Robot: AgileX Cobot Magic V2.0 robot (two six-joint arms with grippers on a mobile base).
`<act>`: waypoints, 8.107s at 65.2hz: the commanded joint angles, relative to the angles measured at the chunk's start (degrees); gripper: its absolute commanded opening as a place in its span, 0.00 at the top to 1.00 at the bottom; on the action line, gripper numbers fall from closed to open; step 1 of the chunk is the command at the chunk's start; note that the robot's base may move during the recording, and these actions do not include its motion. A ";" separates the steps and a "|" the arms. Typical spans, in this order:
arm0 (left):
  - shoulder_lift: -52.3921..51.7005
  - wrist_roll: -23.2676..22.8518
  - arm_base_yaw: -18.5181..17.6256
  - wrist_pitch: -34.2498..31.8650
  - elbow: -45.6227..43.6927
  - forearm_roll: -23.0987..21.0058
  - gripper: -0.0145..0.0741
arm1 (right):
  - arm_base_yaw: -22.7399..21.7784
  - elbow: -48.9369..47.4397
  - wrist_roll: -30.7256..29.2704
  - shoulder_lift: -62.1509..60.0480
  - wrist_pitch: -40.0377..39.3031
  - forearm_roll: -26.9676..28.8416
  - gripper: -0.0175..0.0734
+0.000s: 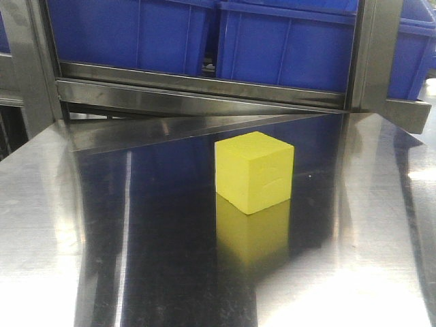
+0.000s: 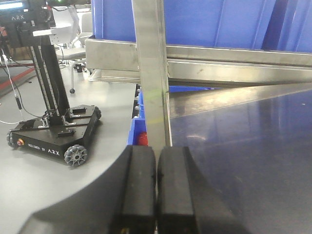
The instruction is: Place yellow foam block on left shelf second layer
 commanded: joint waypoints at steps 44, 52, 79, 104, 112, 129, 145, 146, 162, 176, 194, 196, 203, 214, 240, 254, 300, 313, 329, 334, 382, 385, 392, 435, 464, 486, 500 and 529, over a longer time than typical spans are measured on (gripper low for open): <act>-0.87 -0.22 -0.40 -4.90 1.48 0.03 0.68 | 0.01 -1.31 -0.22 -1.00 -5.64 -0.13 0.75; -0.87 -0.22 -0.40 -4.90 1.48 0.03 0.68 | 0.01 -3.12 -0.22 -1.00 -7.20 -0.08 0.75; -0.87 -0.22 -0.40 -4.90 1.48 0.03 0.68 | 0.01 -27.18 -0.22 13.71 7.53 0.24 0.71; -0.87 -0.22 -0.40 -4.90 1.48 0.03 0.68 | 13.71 -46.07 -0.22 39.94 24.16 0.98 0.13; -0.87 -0.22 -0.40 -4.90 1.48 0.03 0.68 | 19.47 -54.16 -0.22 49.72 30.59 0.98 0.13; -0.87 -0.22 -0.40 -4.90 1.48 0.03 0.68 | 29.84 -70.69 -0.93 70.58 37.49 0.98 0.13; -0.87 -0.22 -0.40 -4.90 1.48 0.03 0.68 | 36.58 -78.10 -2.34 84.26 38.47 3.13 0.13; -0.87 -0.22 -0.40 -4.90 1.48 0.03 0.68 | 36.84 -78.30 -2.42 85.15 38.42 3.42 0.13; -0.87 -0.22 -0.40 -4.90 1.48 0.03 0.68 | 38.98 -78.62 -3.25 92.53 37.52 5.65 0.13; -0.87 -0.22 -0.40 -4.90 1.48 0.03 0.68 | 38.88 -78.49 -3.25 96.13 35.46 5.60 0.13; -0.87 -0.22 -0.40 -4.90 1.48 0.03 0.68 | 38.36 -78.49 -3.25 99.85 33.04 5.72 0.13; -0.87 -0.22 -0.40 -4.90 1.48 0.03 0.68 | 38.23 -78.49 -3.25 100.10 33.18 5.72 0.13; -0.87 -0.22 -0.40 -4.90 1.48 0.03 0.68 | 37.59 -78.43 -3.25 100.74 33.24 5.67 0.13; -0.87 -0.22 -0.40 -4.90 1.48 0.03 0.68 | 37.15 -78.43 -3.25 101.09 33.38 5.50 0.15; -0.87 -0.22 -0.40 -4.90 1.48 0.03 0.68 | 37.15 -78.13 -3.25 97.12 32.42 5.55 0.47; -0.87 -0.22 -0.40 -4.90 1.48 0.03 0.68 | 36.95 -68.33 -3.25 84.64 20.97 5.55 0.47; -0.87 -0.22 -0.40 -4.90 1.48 0.03 0.68 | 34.15 -30.38 -3.25 37.81 -1.97 -0.82 0.47; -0.87 -0.22 -0.40 -4.90 1.48 0.03 0.68 | 34.15 -30.26 -3.25 27.88 -2.33 -4.97 0.47; -0.87 -0.22 -0.40 -4.90 1.48 0.03 0.68 | 34.15 -30.31 -3.20 23.23 -2.65 -5.47 0.47; -0.87 -0.22 -0.40 -4.90 1.48 0.03 0.68 | 34.15 -30.31 -3.20 23.23 -2.55 -5.47 0.47; -0.87 -0.22 -0.40 -4.90 1.48 0.03 0.68 | 34.15 -30.31 -3.20 23.34 -2.16 -5.47 0.47; -0.87 -0.22 -0.40 -4.90 1.48 0.03 0.68 | 34.15 -30.31 -3.20 23.39 -2.16 -5.47 0.47; -0.87 -0.22 -0.40 -4.90 1.48 0.03 0.68 | 34.15 -30.31 -3.20 23.40 -2.11 -5.47 0.47; -0.77 -0.22 -0.40 -4.90 1.48 0.03 0.68 | 34.15 -30.31 -3.20 23.50 -1.84 -5.47 0.47; -0.77 -0.22 -0.40 -4.90 1.48 0.03 0.68 | 34.15 -30.31 -3.20 23.43 -1.79 -5.47 0.47; -0.77 -0.22 -0.40 -4.90 1.48 0.03 0.68 | 34.15 -30.31 -3.20 23.43 -1.79 -5.47 0.47; -0.77 -0.22 -0.40 -4.90 1.48 0.03 0.68 | 34.15 -30.31 -3.20 23.43 -1.79 -5.47 0.47; -0.77 -0.22 -0.40 -4.90 1.48 0.03 0.68 | 34.15 -30.31 -3.20 23.43 -1.79 -5.47 0.47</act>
